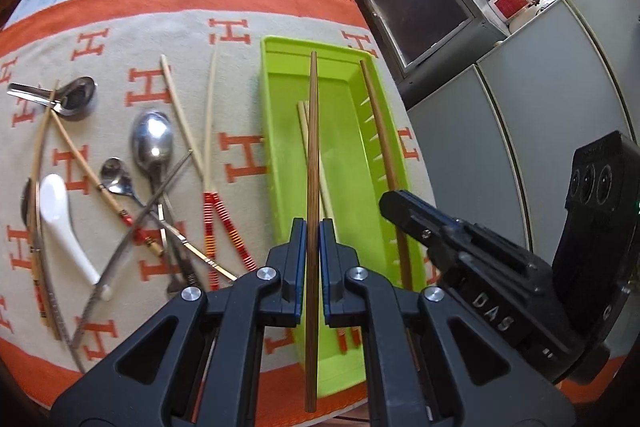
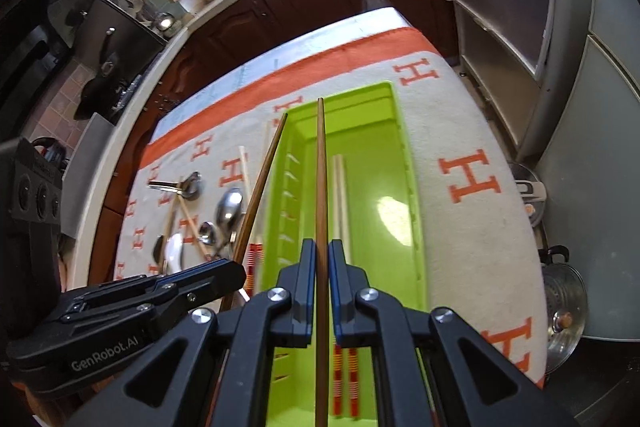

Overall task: Organize utensils
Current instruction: 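Carry the wooden chopstick with the right gripper and lower it into the tray, then open the right gripper and lift it away from the tray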

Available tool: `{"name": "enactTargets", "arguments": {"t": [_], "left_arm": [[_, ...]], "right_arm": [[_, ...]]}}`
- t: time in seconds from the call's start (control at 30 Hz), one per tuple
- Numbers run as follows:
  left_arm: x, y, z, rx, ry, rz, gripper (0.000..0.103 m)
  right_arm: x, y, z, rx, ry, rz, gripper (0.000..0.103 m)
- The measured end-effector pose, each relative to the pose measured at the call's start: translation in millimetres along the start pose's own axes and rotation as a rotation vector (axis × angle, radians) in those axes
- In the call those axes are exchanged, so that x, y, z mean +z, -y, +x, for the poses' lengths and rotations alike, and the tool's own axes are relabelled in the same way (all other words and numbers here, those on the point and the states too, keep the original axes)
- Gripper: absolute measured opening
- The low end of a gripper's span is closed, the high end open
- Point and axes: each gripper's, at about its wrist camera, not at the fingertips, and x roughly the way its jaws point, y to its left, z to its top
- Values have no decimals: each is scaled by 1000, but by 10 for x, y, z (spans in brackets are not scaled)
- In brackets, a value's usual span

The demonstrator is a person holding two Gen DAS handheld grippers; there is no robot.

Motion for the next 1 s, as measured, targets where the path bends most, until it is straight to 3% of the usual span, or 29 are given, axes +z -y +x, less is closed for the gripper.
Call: {"name": "enactTargets", "arguments": {"t": [0.2, 0.3, 0.4, 0.47, 0.53, 1.0], "left_arm": [[-17, 84, 246, 69, -11, 41, 4], [-88, 111, 177, 87, -3, 74, 10], [-173, 75, 0, 121, 31, 91, 24], [-212, 31, -119, 137, 59, 90, 41], [-247, -28, -232, 135, 82, 80, 46], [-458, -122, -760, 220, 211, 97, 47]], "right_arm": [[-43, 91, 123, -9, -22, 20, 10], [-103, 55, 111, -31, -9, 9, 23], [-150, 39, 99, -16, -11, 15, 24], [-179, 28, 86, -4, -11, 22, 24], [-201, 12, 81, 2, -13, 31, 24], [-280, -176, -163, -33, 42, 26, 24]]}}
